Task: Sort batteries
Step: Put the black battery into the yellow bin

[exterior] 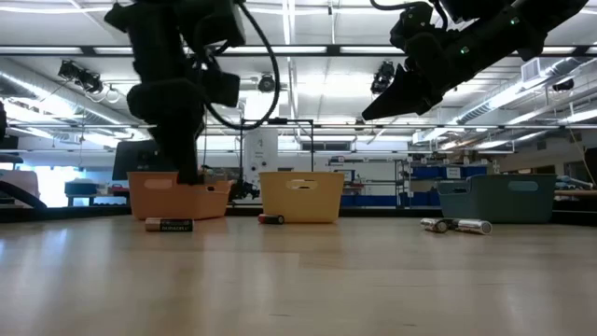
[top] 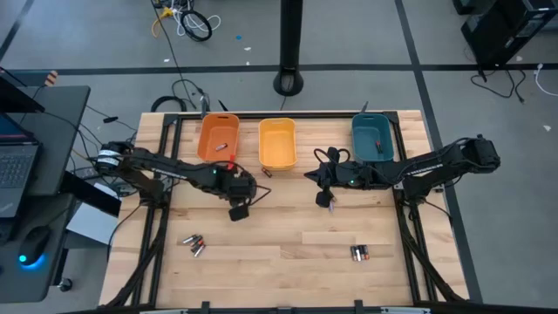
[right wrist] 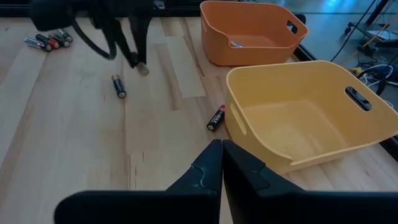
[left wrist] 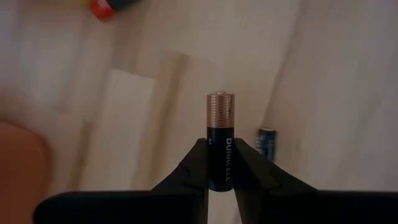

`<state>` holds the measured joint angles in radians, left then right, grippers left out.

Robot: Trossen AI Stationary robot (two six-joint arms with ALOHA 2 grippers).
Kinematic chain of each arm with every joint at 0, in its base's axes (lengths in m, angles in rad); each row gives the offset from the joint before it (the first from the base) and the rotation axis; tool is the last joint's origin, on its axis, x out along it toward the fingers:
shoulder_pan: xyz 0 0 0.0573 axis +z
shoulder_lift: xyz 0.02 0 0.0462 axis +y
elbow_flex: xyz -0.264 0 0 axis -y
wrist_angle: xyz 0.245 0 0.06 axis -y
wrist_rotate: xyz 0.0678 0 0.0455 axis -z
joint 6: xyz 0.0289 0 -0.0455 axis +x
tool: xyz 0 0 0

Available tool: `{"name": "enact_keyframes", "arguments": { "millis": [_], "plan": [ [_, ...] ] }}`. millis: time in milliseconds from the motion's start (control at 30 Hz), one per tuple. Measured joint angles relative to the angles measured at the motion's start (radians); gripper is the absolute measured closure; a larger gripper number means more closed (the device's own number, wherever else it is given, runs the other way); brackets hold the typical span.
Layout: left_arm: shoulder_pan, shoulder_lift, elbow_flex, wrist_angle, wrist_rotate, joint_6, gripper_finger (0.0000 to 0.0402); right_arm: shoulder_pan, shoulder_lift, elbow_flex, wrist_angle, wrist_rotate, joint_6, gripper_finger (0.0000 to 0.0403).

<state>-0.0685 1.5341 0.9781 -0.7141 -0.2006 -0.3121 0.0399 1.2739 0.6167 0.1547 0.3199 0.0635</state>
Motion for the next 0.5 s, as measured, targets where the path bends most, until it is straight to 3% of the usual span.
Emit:
{"name": "enact_keyframes", "arguments": {
  "millis": [300,500],
  "plan": [
    [0.146,-0.002,0.171,-0.019,-0.012,0.227,0.0350,0.000,0.000,0.000,0.000,0.000,-0.007,0.0384],
    [0.309,-0.002,0.198,0.081,0.025,0.335,0.0350,0.000,0.000,0.000,0.000,0.000,-0.007,0.0382]
  ]
}}
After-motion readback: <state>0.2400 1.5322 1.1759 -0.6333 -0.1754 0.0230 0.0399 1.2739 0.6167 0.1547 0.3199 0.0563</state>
